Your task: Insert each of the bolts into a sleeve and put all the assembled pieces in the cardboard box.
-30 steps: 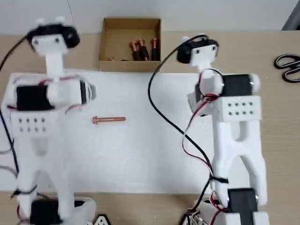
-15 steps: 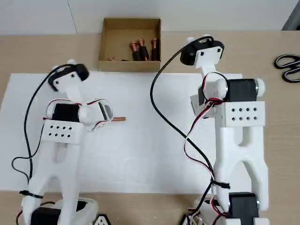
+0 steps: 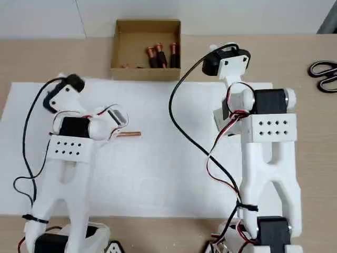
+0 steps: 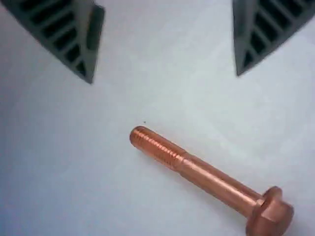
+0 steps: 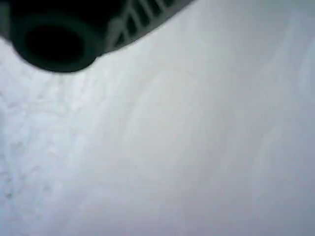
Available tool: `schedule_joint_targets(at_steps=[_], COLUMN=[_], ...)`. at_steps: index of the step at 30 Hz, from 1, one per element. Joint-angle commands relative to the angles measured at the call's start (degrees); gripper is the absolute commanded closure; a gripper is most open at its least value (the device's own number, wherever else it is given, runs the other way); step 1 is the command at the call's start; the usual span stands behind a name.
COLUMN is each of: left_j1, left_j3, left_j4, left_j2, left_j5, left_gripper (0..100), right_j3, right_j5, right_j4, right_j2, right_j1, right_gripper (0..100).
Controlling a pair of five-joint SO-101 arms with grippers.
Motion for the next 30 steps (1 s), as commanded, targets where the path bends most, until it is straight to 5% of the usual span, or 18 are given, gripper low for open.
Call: schedule_joint_targets(at_steps=[1,13,19,30], left_j1=[0.4,0.4,0.3,-1.7], left_j3=[-0.5,-23.8,-28.3,-32.1], left_j4=[-1.3,15.6,17.3,14.3], left_j2=[-1.2,20.8,33.7,37.3], left_j5=[3.9,7.4,18.5,19.5], left_gripper=[82,82,82,82], right_j3=[-0.4,-0.4,-0.4,-0.4], right_j5=[-0.7,-1.3,-1.3,-1.3], right_j4=[0.2,0.1,0.1,0.1], right_j2=[-2.7,-2.7,-2.7,-2.7], right_j1=[0.1,0.1,0.1,0.1], right_gripper=[99.5,99.5,99.5,99.5])
